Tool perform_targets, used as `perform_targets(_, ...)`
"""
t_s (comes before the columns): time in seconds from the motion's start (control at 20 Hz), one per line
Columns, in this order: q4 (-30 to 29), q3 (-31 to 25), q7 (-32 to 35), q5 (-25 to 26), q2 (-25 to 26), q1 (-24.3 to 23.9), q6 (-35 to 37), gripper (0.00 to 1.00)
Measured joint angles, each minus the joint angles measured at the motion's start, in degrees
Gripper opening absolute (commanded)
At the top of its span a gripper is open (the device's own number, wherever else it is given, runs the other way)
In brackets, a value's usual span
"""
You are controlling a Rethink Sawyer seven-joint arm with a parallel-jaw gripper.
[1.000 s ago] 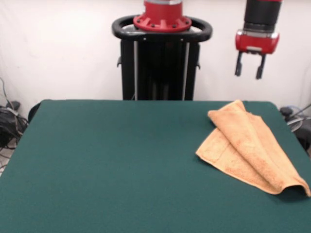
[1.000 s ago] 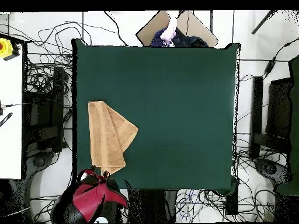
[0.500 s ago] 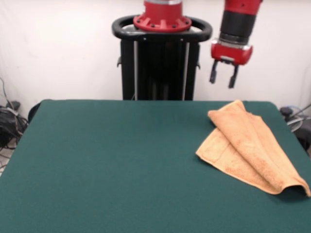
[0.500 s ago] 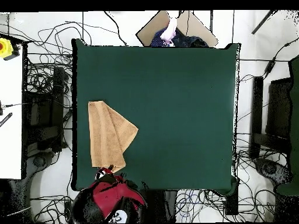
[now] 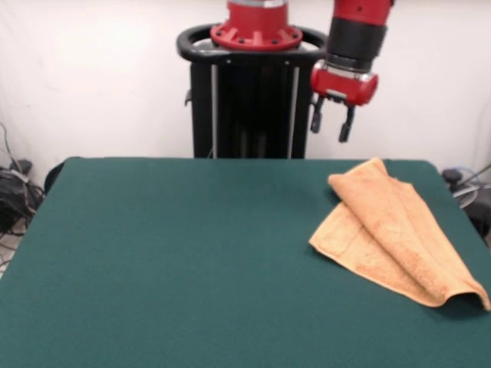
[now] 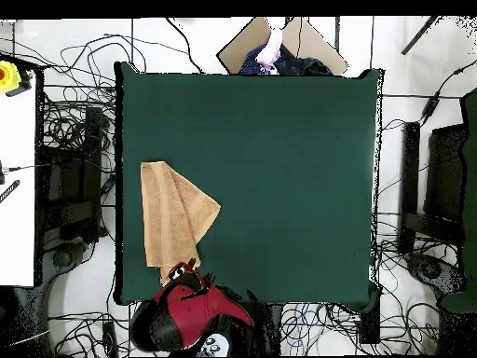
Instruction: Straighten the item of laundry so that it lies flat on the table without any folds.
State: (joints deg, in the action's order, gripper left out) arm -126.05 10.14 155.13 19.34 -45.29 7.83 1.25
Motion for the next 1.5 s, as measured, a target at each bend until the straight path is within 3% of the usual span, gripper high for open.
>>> perform_targets(0.95, 8.5, 0.0, 0.0, -0.8, 9.2, -4.5, -2.3, 1.00)
perform_targets(1.5, 10.5, -0.1, 0.0, -3.0, 13.9, -3.3, -5.1, 1.00)
